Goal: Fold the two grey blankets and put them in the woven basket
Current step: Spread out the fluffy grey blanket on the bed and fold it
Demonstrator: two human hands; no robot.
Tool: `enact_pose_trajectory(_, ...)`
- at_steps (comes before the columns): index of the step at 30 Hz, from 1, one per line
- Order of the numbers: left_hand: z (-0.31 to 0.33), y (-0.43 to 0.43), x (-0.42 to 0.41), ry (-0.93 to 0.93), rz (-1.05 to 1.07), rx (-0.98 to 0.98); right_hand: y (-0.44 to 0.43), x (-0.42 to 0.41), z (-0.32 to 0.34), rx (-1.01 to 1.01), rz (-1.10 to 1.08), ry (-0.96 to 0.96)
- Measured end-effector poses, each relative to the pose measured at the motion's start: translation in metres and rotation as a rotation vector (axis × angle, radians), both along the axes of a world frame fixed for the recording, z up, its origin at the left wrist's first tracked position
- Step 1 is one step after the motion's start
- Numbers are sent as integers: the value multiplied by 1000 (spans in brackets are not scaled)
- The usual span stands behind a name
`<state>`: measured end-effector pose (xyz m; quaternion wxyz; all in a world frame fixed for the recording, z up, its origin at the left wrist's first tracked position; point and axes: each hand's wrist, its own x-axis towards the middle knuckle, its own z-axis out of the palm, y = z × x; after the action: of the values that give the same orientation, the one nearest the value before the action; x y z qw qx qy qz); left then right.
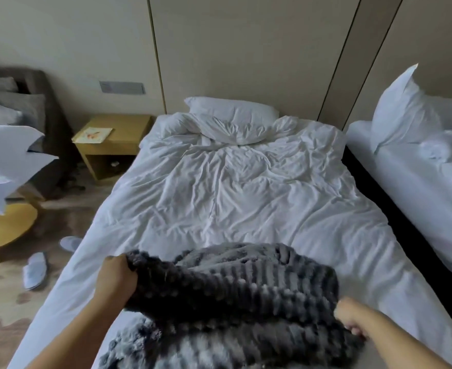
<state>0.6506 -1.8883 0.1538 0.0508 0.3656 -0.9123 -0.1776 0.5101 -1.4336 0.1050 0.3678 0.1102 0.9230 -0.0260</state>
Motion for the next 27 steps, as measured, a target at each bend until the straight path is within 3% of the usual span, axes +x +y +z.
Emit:
enact_pose_trajectory(6, 30, 33, -11, 179, -71, 204, -124, 10, 34, -499, 294, 123)
enact_pose_trajectory(9, 61, 51, 1, 401, -374, 488, -173, 26, 58, -779, 416, 250)
enact_pose_trajectory(12, 85, 60, 18, 530, -614, 696, -204, 38, 63, -982, 632, 228)
enact_pose_trajectory(15, 83, 53, 21, 603, -641, 550, -218, 45, 41, -782, 881, 365)
enact_pose_trajectory(17, 66, 44, 22, 543, -538, 364, -214, 54, 26, -612, 726, 509)
enact_pose_trajectory(19, 41, 34, 27, 383, -332, 213, -206, 67, 10, -570, 599, 542)
enact_pose_trajectory(21, 16, 30, 33, 133, -181, 171, -198, 82, -10, -586, 652, 450)
enact_pose_trajectory(23, -2, 34, 40, -109, -190, 158, -191, 97, -26, -542, 724, 249)
enact_pose_trajectory(25, -17, 41, 47, -207, -230, 179, -181, 107, -41, -399, 762, 48)
enact_pose_trajectory(27, -27, 46, 50, -225, -251, 188, -171, 111, -52, -243, 759, -29)
